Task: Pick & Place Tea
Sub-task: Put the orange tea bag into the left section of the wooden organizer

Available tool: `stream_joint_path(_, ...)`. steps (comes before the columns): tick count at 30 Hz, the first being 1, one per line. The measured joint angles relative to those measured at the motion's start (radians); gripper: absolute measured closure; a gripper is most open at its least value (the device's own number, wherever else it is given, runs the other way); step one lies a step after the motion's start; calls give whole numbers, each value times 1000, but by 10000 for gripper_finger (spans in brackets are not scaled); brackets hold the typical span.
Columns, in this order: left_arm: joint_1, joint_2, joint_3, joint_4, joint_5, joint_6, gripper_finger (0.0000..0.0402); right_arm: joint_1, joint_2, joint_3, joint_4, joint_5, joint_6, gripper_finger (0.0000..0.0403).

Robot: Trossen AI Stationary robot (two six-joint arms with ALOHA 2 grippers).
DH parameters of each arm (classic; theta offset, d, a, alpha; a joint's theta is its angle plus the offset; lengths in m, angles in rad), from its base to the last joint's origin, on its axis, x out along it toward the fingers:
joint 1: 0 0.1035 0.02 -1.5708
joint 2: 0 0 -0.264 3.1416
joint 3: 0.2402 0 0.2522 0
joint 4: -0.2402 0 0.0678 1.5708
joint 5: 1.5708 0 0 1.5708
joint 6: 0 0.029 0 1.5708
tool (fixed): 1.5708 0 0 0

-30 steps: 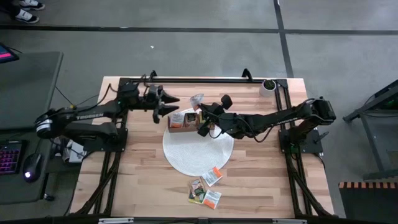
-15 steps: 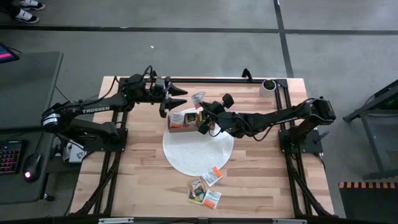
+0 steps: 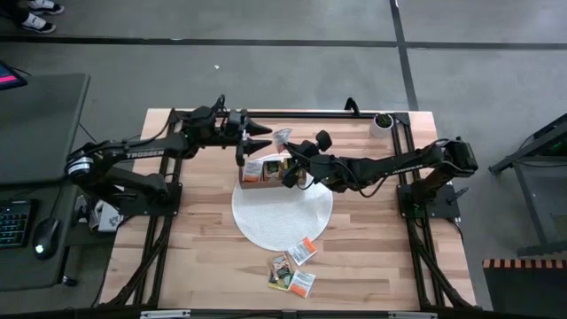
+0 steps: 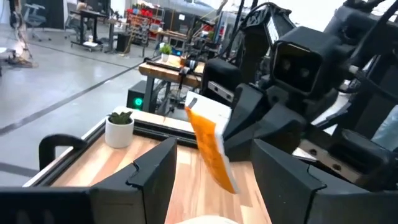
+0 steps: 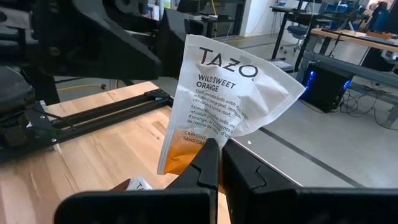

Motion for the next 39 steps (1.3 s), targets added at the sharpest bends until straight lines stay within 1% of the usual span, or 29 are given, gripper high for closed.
stream_joint_path(5,0,27,1,82,-7,-27,197,0,0,0,0,-2,0,402)
stream_joint_path(11,0,59,56,82,16,-30,197,0,-1,0,0,-1,0,402)
stream_joint_path(16,-5,101,115,19,49,-30,197,0,-1,0,-1,2,0,402)
stream_joint_path(20,-27,115,134,-40,51,-6,197,0,-1,0,-2,7,-2,402)
stream_joint_path(26,-54,116,137,-58,-29,33,197,0,-1,0,-1,8,-3,403)
stream_joint_path(32,-53,115,137,-47,-36,28,197,0,-1,0,-3,8,-6,403)
stream_joint_path(35,-53,116,137,-45,-61,27,197,0,-1,0,-6,8,-6,403)
stream_joint_path(37,-53,115,137,-45,-67,20,202,0,-1,0,-10,7,-6,403)
stream_joint_path(39,-53,115,137,-45,-68,3,215,0,-1,0,-9,7,-6,403)
